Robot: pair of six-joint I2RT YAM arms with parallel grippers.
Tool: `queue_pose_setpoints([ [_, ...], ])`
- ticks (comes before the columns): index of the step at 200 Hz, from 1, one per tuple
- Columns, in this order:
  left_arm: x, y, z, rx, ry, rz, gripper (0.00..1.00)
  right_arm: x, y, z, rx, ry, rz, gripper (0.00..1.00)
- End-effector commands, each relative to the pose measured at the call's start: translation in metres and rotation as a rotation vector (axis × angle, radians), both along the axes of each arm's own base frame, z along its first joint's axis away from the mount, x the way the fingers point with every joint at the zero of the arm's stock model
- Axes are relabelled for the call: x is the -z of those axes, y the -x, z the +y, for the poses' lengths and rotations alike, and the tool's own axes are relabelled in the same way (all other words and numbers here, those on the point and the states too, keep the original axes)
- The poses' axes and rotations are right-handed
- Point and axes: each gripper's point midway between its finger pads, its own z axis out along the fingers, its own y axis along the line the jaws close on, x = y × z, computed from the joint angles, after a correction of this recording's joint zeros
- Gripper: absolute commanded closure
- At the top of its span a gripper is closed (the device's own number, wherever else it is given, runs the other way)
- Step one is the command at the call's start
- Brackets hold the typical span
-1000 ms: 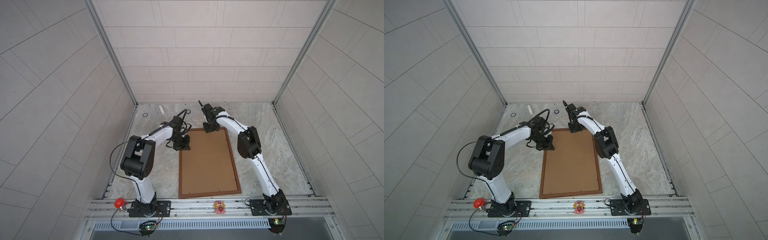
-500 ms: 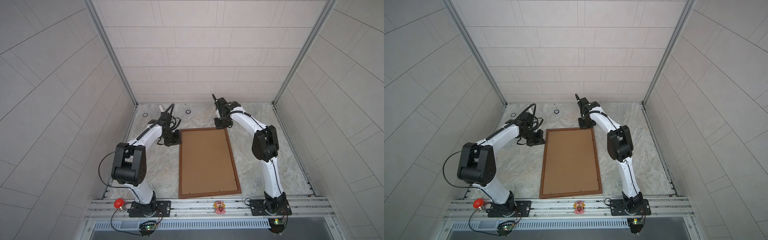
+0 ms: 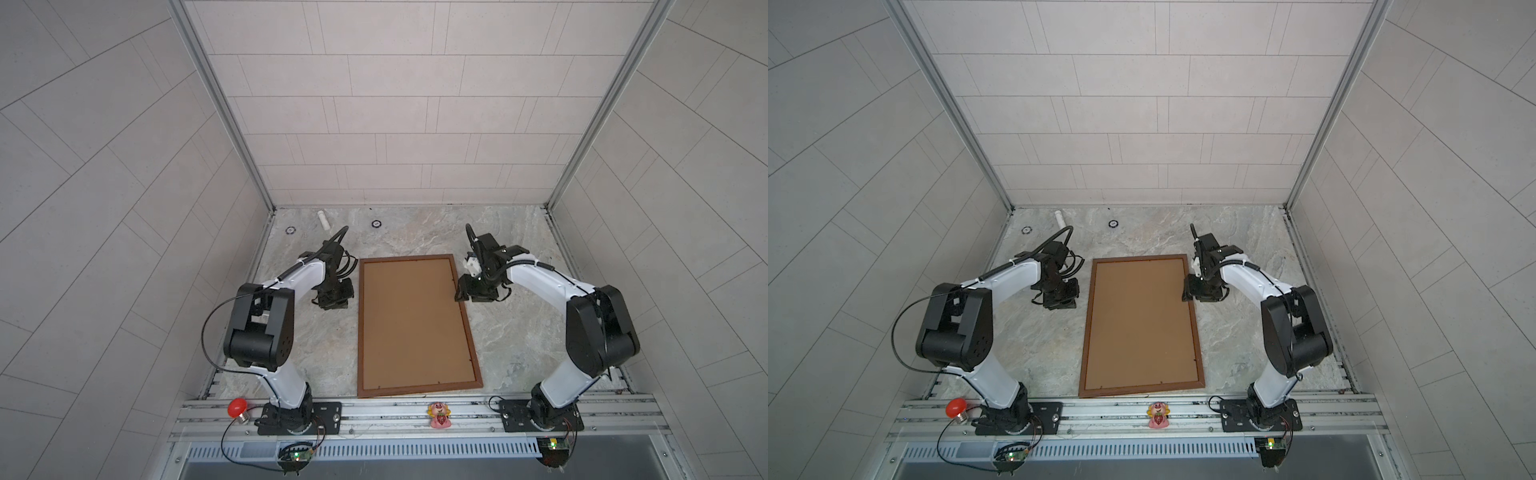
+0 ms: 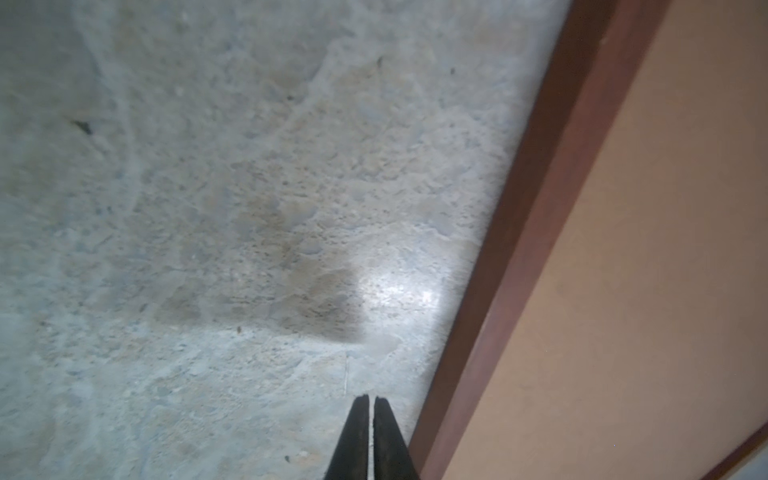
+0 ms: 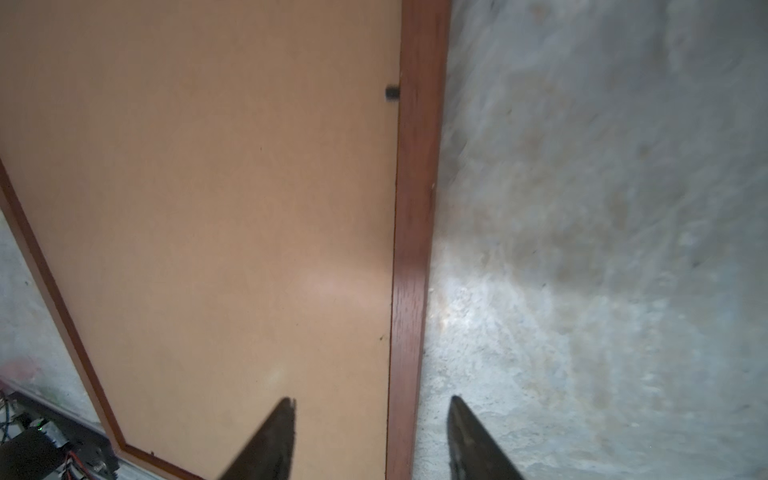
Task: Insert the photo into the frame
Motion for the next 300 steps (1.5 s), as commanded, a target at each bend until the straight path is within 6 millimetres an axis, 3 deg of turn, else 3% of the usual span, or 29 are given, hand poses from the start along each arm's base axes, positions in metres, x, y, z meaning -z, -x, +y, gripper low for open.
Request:
queue_pose_setpoints([
  [1,0.015,0.015,0.014,0.002,-0.071,0.072,0.90,0.000,0.002,0.011,-0.022,-0.070,-0.035,0.35],
  [31,0.020,0.020,0.010,0.018,-0.096,0.082,0.89,0.013,0.006,0.009,-0.029,-0.070,-0.048,0.26],
  [65,0.029,0.028,-0.001,0.040,-0.105,0.106,0.89,0.029,0.004,0.005,-0.028,-0.048,-0.050,0.23],
  [117,0.040,0.027,-0.029,0.100,-0.072,0.120,0.89,0.059,0.005,0.016,-0.023,-0.099,0.008,0.22],
  [155,0.038,0.023,-0.051,0.144,-0.058,0.107,0.90,0.058,0.006,0.028,-0.037,-0.171,0.036,0.25],
  [182,0.041,0.023,-0.061,0.159,-0.019,0.110,0.90,0.040,0.002,0.059,-0.023,-0.376,0.060,0.29],
  [237,0.044,0.024,-0.081,0.166,0.096,0.107,0.91,-0.021,-0.001,0.108,-0.039,-0.627,0.013,0.31],
  [300,0.047,0.020,-0.091,0.164,0.156,0.105,0.91,-0.093,-0.003,0.130,-0.012,-0.868,-0.041,0.32],
])
